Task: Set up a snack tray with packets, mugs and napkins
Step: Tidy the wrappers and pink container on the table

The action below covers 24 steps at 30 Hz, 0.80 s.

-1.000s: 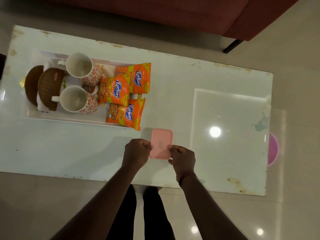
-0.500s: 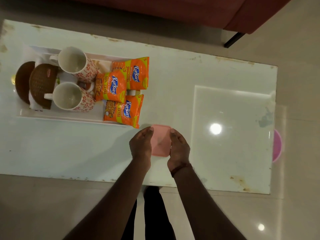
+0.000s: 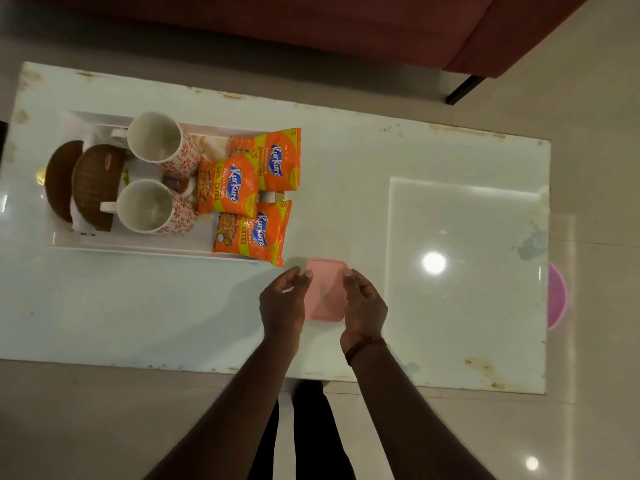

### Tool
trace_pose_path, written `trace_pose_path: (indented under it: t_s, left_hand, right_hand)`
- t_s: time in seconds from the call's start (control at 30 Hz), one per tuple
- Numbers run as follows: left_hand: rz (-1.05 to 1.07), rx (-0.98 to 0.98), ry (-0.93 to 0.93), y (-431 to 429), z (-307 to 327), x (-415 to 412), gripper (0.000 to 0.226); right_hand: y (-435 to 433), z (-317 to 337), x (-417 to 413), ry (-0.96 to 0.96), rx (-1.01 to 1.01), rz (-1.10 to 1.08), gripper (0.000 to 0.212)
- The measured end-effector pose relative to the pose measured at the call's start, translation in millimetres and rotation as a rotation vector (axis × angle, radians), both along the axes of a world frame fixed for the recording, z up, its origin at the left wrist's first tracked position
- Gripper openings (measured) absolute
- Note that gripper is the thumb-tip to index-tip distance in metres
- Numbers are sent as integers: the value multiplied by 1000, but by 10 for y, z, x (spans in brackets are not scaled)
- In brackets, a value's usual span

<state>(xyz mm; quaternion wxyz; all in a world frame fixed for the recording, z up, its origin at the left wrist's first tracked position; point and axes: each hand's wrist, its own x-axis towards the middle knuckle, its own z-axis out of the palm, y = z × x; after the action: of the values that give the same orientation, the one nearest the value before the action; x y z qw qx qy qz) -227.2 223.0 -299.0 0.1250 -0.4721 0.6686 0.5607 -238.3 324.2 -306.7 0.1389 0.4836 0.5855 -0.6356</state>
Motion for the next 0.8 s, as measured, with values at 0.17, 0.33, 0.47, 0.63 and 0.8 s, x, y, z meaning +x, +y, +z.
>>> trace_pose_path:
  t_s: [0.17,0.33,0.47,0.63,0.8]
  left_hand:
    - [-72,-28,-71,-20,-25,546,48]
    - [52,71,-15,8,-37,711,19]
    - [66,80,-1,17,-35,637,14]
    - [85,91,81,14,-12,366,7]
    - [234,173,117,78,-4,-16,9]
  right_hand:
    - [104,-18,402,-26,6,80,22]
    - [73,-27,622,-26,104,79,11]
    - [69,31,584,5,140,103,19]
    - [71,104,283,98,179,148,23]
    - [-13,72,-110,143,191,131,20]
